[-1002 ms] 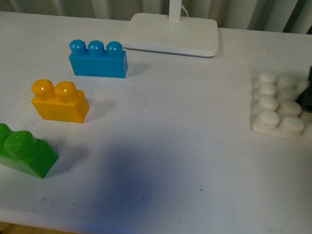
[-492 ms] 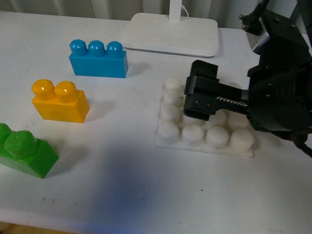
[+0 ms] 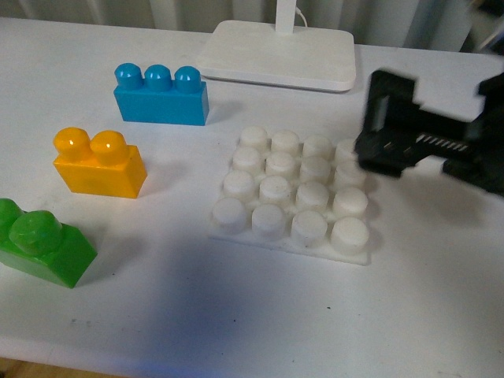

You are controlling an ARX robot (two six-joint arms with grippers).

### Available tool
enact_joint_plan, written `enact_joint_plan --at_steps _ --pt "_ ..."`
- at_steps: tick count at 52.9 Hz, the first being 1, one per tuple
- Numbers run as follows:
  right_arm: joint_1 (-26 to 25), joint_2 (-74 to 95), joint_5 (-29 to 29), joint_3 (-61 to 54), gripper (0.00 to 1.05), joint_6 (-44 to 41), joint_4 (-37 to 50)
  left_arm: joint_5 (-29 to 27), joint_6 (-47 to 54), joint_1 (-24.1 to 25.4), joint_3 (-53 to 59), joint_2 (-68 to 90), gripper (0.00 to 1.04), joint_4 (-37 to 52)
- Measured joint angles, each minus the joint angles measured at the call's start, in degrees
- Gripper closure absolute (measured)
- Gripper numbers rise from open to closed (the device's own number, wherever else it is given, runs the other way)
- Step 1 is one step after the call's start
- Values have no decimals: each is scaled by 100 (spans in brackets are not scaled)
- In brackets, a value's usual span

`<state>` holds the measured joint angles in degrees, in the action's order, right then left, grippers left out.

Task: Insert yellow block into base center

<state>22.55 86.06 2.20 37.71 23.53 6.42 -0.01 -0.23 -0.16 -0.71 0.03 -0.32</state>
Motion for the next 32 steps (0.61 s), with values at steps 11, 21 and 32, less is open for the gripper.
enact_joint_plan --at_steps 11,21,32 --pt "-1049 -1617 -774 -492 9 -1322 299 0 0 0 0 0 6 0" --pt "-1982 -3106 -1508 -1152 9 -1580 393 0 0 0 0 0 6 0" --pt "-3180 -4605 -2337 -1810 9 -1561 249 0 0 0 0 0 6 0"
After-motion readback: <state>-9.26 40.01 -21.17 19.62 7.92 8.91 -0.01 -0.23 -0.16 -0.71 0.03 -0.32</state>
